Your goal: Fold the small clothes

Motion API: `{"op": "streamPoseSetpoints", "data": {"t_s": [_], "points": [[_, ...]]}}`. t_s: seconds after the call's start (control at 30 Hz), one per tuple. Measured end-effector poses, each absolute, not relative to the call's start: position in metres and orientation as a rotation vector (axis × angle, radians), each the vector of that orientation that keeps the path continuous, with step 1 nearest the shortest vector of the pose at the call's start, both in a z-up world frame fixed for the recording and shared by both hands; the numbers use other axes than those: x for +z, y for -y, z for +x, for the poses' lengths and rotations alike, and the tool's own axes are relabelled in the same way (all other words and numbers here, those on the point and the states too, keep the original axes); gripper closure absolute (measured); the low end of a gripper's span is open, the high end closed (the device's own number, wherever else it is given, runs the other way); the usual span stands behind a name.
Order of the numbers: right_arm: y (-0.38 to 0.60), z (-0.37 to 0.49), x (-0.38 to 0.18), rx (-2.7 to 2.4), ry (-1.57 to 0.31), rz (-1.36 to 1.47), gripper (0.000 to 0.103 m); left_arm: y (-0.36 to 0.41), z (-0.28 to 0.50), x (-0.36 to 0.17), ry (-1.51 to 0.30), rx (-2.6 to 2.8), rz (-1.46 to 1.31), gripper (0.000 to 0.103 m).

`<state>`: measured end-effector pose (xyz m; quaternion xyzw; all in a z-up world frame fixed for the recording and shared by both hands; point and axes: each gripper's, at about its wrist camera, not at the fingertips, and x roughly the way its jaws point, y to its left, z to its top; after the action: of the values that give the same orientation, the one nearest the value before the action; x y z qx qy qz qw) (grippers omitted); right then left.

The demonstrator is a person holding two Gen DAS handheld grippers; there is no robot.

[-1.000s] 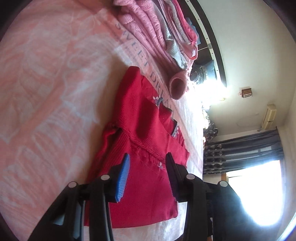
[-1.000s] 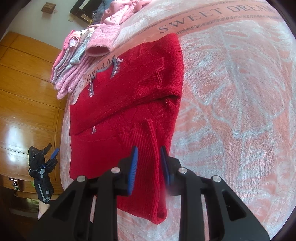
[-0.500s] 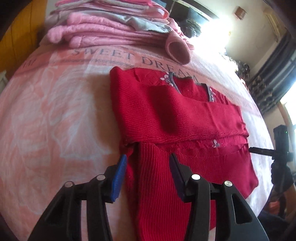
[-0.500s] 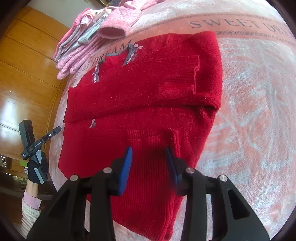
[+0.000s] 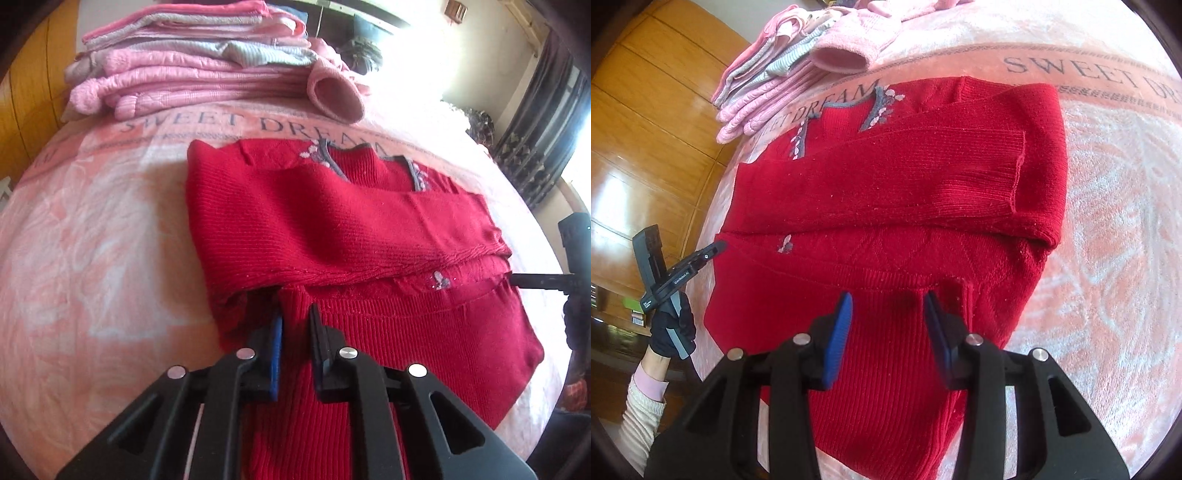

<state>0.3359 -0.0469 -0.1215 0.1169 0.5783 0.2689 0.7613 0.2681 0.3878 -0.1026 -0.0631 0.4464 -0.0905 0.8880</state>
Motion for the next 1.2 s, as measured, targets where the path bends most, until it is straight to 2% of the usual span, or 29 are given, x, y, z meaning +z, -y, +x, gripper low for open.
{"op": "streamPoseSetpoints", "data": {"t_s": [0.27,0.47,0.67,0.77,0.83,0.87,0.93,1.2], "points": [[0.050,0.342,-0.124,0.603,-1.263,0.258,0.062,-0.377,0.242,-0.072,-0.828,-0.256,-0.126,0.096],[0.044,0.344,-0.126,0.543,-1.255,0.176,0.064,-0.375,0.249,-0.080,-0.843,-0.251,-0.163,0.096],[0.055,0.350,-0.120,0.521,-1.235,0.173,0.054,-0.380,0.246,-0.083,-0.846,-0.247,-0.190,0.096],[0.051,0.347,-0.133,0.542,-1.291,0.127,0.055,-0.380,0.246,-0.085,-0.851,-0.244,-0.198,0.096],[0.042,0.343,-0.137,0.518,-1.298,0.031,0.068,-0.379,0.246,-0.087,-0.854,-0.244,-0.199,0.096],[0.037,0.339,-0.136,0.520,-1.279,-0.020,0.071,-0.379,0.246,-0.087,-0.856,-0.243,-0.200,0.096],[0.033,0.335,-0.130,0.544,-1.261,-0.054,0.094,-0.379,0.245,-0.088,-0.857,-0.242,-0.207,0.096],[0.057,0.327,-0.072,0.618,-1.143,0.103,0.098,-0.387,0.240,-0.055,-0.765,-0.246,-0.291,0.096]]}}
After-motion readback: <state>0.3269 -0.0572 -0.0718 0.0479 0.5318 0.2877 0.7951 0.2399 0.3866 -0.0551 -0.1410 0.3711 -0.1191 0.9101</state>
